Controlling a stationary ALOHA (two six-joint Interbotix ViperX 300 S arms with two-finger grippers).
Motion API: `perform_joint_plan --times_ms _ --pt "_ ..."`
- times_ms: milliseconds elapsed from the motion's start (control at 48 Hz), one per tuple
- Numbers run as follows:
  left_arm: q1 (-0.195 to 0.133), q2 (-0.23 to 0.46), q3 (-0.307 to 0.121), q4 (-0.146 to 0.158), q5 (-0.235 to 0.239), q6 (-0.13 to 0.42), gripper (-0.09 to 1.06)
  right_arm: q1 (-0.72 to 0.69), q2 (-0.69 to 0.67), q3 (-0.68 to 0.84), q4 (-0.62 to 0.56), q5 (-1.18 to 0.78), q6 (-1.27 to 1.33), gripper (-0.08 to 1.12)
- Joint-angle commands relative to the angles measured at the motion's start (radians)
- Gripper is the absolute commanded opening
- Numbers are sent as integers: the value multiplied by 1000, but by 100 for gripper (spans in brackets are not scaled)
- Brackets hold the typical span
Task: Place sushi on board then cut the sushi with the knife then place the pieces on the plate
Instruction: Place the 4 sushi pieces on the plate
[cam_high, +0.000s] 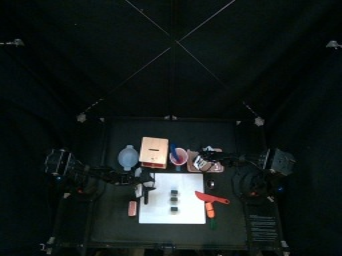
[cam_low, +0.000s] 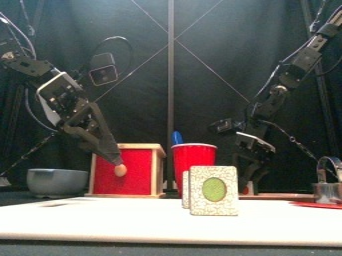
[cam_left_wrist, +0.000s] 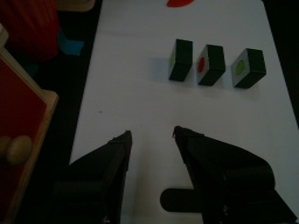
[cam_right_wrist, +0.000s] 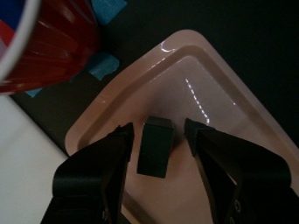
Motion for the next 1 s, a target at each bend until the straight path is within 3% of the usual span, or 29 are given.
perform_joint_plan --times_ms 21,229,521,1000 --pt "3 -3 -12 -2 -6 0 81 37 -77 -25 0 29 0 84" --pt "3 -2 -17 -2 -6 -2 81 222 -97 -32 9 9 2 84" --pt "3 0 -15 -3 -5 -2 81 465 -23 -98 -31 -40 -2 84" --pt "-5 18 -17 -28 -6 -2 81 518 117 -218 -20 -57 -2 84"
